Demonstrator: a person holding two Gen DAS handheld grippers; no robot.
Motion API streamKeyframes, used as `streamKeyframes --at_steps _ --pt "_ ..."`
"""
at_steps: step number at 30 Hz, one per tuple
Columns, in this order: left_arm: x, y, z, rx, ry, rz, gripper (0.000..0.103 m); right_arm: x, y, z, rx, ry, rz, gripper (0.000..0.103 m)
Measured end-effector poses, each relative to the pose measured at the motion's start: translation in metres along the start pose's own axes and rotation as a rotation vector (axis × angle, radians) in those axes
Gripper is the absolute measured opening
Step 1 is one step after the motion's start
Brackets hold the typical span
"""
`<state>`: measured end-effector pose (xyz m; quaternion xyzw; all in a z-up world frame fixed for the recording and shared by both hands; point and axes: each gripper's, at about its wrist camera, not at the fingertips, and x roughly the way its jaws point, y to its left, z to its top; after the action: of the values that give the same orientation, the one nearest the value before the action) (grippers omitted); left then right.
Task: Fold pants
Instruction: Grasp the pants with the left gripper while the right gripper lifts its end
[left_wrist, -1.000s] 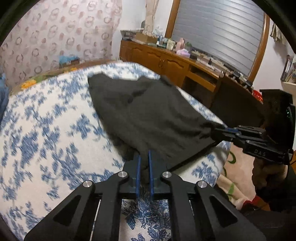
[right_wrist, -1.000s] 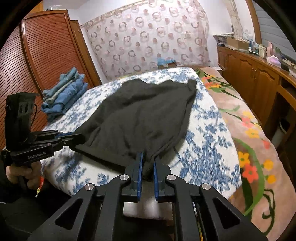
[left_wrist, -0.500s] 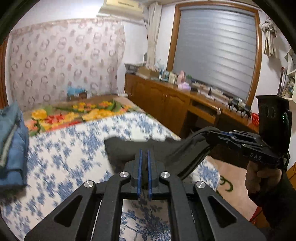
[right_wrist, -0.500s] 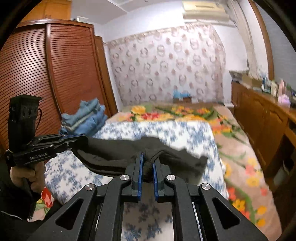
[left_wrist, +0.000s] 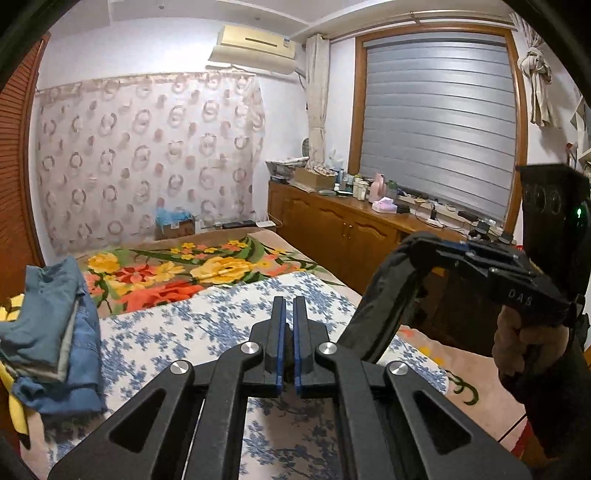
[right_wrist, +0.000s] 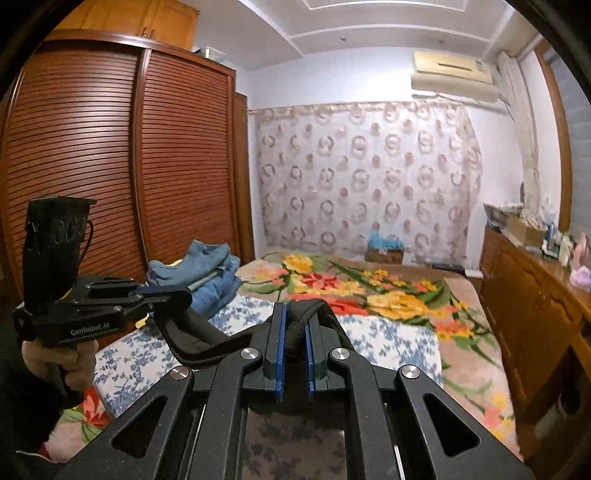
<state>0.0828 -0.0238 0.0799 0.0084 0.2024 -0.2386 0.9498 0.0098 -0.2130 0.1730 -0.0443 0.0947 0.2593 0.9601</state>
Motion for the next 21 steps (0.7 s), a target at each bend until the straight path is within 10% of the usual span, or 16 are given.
streamKeyframes --at_steps 21 --pt "0.047 0.111 0.112 0.012 -0.054 0.215 0.004 0.165 -0.071 0.081 -0.040 0.007 0.077 0.008"
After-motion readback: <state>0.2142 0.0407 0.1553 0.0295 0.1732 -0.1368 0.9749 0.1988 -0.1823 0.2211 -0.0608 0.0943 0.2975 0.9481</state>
